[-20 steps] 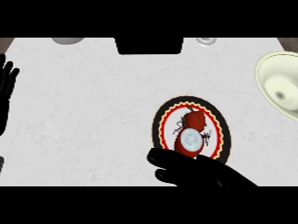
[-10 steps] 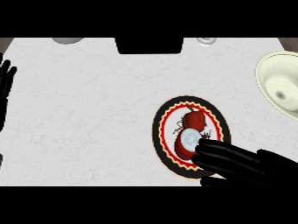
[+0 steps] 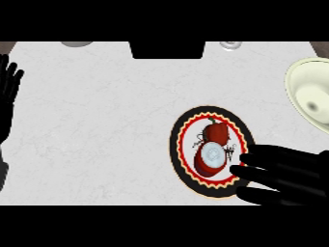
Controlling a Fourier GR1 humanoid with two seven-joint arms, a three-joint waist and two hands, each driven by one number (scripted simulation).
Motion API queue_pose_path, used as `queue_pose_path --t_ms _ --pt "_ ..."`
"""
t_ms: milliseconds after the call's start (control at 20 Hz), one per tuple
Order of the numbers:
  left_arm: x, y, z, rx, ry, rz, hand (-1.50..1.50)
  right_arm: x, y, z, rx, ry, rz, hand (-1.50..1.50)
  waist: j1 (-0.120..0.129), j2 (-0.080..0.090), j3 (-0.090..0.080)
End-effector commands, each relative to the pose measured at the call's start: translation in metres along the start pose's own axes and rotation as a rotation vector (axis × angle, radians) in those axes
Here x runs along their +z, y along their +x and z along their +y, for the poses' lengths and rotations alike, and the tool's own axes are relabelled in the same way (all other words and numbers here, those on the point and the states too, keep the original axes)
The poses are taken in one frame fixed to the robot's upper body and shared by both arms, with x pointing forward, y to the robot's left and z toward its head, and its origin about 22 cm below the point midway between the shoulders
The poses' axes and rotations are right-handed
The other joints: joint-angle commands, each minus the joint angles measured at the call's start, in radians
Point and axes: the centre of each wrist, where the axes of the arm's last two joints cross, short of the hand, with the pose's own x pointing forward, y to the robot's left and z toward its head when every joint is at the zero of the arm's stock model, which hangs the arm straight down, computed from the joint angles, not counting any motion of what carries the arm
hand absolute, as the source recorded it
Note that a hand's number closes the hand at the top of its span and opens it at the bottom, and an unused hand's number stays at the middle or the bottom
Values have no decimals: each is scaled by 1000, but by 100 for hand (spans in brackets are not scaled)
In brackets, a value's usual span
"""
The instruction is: Pick the can from the plate and place it in the bowl
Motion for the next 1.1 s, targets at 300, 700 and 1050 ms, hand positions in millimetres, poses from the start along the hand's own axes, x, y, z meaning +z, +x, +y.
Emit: queue_pose_path --t_ms 300,700,1050 --pt "9 -16 -7 -3 -4 -1 0 -19 -23 -5 62 143 90 -150 8 0 2" --pt "2 -3 -15 -11 -15 -10 0 -41 -55 24 49 197 121 -150 9 1 3" --pt "-16 -8 0 -12 -2 -6 0 -68 -59 54 49 180 149 -150 1 1 2"
